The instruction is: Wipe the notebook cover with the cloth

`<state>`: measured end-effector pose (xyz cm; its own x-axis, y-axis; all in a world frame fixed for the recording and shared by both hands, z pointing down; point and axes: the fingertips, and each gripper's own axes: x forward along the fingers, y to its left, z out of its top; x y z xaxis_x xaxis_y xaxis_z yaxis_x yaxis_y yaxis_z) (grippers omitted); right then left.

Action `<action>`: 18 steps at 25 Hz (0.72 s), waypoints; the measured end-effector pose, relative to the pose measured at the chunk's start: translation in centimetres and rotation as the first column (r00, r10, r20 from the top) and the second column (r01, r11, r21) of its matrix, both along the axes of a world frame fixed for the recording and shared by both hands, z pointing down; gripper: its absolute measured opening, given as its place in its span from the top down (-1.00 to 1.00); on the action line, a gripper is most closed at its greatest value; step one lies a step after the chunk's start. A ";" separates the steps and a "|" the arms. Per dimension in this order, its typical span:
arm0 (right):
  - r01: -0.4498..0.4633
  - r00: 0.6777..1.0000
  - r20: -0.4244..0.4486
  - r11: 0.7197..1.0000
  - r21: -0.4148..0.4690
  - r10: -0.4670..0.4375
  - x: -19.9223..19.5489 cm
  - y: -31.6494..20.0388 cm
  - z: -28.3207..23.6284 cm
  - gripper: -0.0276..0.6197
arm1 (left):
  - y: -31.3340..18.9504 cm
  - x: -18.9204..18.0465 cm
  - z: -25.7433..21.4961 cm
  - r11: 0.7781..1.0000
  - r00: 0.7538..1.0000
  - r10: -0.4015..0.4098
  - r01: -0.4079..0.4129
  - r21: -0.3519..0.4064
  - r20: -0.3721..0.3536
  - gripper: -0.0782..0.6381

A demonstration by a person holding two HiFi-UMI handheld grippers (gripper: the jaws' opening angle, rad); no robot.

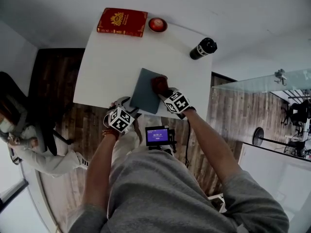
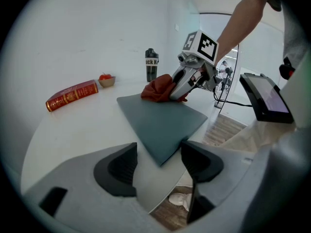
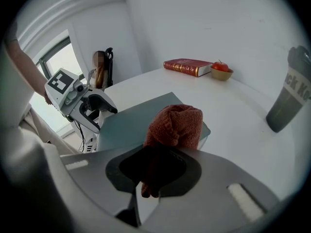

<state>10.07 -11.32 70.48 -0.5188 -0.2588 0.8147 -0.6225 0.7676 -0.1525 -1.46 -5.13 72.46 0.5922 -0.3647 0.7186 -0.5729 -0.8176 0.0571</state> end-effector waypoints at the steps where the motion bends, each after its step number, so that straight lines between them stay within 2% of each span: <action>1: 0.001 1.000 -0.001 1.000 -0.001 -0.001 -0.1 0.2 0.0 0.75 | 0.0 0.0 0.0 1.000 1.000 0.000 0.000 -0.001 0.000 -0.03; 18: 0.035 0.999 0.008 0.999 -0.007 -0.034 -1.3 3.4 0.1 0.75 | -0.1 0.0 0.1 1.000 1.000 0.001 -0.001 -0.002 0.001 -0.03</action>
